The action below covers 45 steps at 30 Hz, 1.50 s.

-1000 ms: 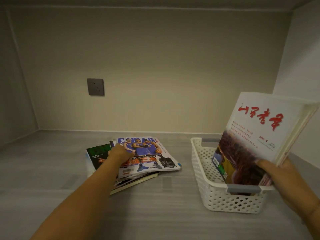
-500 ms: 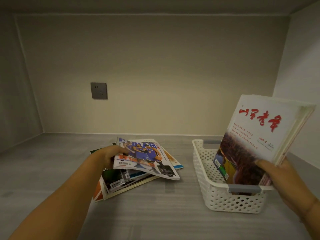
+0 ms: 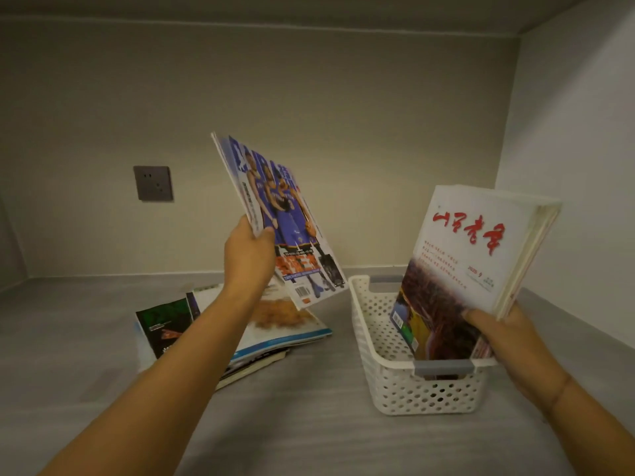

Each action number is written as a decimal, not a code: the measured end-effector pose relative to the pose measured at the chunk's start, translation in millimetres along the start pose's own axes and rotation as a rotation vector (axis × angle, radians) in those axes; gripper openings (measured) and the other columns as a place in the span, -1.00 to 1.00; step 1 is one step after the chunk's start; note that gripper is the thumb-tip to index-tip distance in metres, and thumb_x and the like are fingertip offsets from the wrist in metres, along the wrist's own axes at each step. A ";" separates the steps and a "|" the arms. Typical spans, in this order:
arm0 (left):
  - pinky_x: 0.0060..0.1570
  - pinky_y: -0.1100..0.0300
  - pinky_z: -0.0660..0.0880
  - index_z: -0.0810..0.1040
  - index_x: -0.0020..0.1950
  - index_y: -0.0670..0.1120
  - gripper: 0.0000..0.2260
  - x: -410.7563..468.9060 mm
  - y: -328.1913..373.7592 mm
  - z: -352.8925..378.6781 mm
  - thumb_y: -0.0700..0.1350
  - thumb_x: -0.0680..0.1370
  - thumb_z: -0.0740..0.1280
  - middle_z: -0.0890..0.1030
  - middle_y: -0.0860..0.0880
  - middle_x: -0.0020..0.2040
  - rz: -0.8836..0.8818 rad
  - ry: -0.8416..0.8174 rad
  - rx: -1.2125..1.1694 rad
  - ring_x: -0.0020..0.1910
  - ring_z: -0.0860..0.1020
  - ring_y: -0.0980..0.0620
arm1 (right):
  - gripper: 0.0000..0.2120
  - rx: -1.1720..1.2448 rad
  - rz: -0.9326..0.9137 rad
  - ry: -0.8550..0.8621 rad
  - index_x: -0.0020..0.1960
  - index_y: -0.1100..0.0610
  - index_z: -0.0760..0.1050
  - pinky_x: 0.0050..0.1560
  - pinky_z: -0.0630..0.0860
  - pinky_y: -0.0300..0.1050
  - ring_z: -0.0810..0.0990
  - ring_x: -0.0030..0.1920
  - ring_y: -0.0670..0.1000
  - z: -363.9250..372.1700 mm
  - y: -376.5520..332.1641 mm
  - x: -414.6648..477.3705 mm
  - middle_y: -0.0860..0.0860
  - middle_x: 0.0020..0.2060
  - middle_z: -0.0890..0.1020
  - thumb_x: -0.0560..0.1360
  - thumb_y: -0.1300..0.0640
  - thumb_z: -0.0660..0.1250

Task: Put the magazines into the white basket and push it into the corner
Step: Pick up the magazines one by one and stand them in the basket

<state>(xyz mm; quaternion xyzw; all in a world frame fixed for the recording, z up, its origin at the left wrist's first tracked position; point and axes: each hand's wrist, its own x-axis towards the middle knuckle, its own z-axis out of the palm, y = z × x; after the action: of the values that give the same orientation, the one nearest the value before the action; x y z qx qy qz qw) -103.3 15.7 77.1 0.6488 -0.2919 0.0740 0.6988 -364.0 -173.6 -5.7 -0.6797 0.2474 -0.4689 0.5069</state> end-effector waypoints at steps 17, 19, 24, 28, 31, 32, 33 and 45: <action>-0.51 0.48 0.46 0.39 0.07 0.04 -0.90 -21.2 23.1 35.0 -0.15 0.62 0.18 0.49 0.25 -0.14 0.157 0.050 -0.012 -0.27 0.55 0.47 | -0.46 -0.020 0.000 -0.014 0.42 0.08 0.27 0.08 0.47 -0.04 0.49 0.21 0.09 -1.9 4.0 1.7 0.05 0.24 0.50 0.48 0.31 0.29; -0.41 0.34 0.56 0.43 0.09 -0.02 -0.91 -27.1 22.5 46.2 -0.16 0.62 0.18 0.54 0.14 -0.12 0.152 0.052 0.018 -0.27 0.61 0.25 | -0.45 -0.016 -0.003 -0.014 0.42 0.07 0.27 0.10 0.46 -0.02 0.48 0.22 0.10 -1.4 4.2 2.1 0.05 0.24 0.50 0.48 0.32 0.28; -0.31 0.08 0.60 0.46 0.24 -0.11 -0.78 -57.6 15.0 85.6 -0.16 0.62 0.15 0.63 -0.04 -0.13 0.191 -0.023 0.132 -0.27 0.61 -0.02 | -0.49 -0.012 -0.022 -0.029 0.37 0.00 0.30 0.02 0.50 -0.11 0.51 0.14 0.01 -1.0 2.0 0.5 0.01 0.21 0.51 0.48 0.30 0.29; -0.25 0.06 0.57 0.34 0.42 -0.07 -0.66 -85.4 4.1 111.8 -0.12 0.64 0.12 0.65 -0.10 -0.06 0.173 -0.123 0.232 -0.21 0.61 -0.06 | -0.47 -0.010 -0.031 -0.044 0.39 0.00 0.29 0.11 0.49 -0.05 0.51 0.18 0.02 -2.2 2.2 0.1 0.00 0.22 0.51 0.48 0.30 0.29; -0.29 0.16 0.45 0.29 0.47 -0.05 -0.62 -104.9 1.9 121.1 -0.10 0.63 0.13 0.65 -0.10 -0.08 0.245 -0.158 0.288 -0.22 0.56 -0.03 | -0.45 -0.002 -0.038 -0.060 0.41 0.04 0.27 0.15 0.48 -0.01 0.50 0.21 0.05 -2.6 1.4 -0.6 0.01 0.24 0.51 0.48 0.31 0.29; -0.26 0.16 0.45 0.27 0.48 -0.03 -0.61 -109.1 3.0 122.7 -0.08 0.63 0.13 0.65 -0.10 -0.05 0.271 -0.182 0.290 -0.19 0.58 -0.04 | -0.44 0.002 -0.039 -0.067 0.42 0.04 0.26 0.15 0.48 -0.01 0.50 0.22 0.04 -2.0 1.2 -0.6 0.02 0.25 0.51 0.48 0.32 0.28; -0.20 0.14 0.48 0.25 0.49 -0.01 -0.59 -111.9 4.8 123.9 -0.06 0.64 0.12 0.65 -0.09 0.01 0.285 -0.215 0.276 -0.12 0.60 -0.06 | -0.44 -0.003 -0.045 -0.070 0.43 0.05 0.25 0.16 0.48 -0.02 0.50 0.22 0.04 -1.4 1.1 -0.1 0.03 0.26 0.51 0.48 0.31 0.29; 0.42 -0.03 0.27 -0.19 0.52 0.25 -0.35 -125.9 10.2 144.2 0.32 0.54 0.07 0.11 0.06 0.56 0.171 -0.779 0.149 0.49 0.21 0.00 | -0.58 -0.026 -0.129 -0.212 0.31 -0.27 0.27 0.14 0.40 -0.44 0.46 0.22 -0.30 1.8 -16.1 -8.8 -0.22 0.27 0.47 0.45 -0.21 0.13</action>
<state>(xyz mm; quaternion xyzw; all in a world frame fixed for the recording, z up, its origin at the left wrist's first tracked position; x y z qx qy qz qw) -256.3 -85.1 20.7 0.6505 -0.5816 -0.0987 0.4783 -368.5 -159.8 5.6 -0.7463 0.1541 -0.4231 0.4901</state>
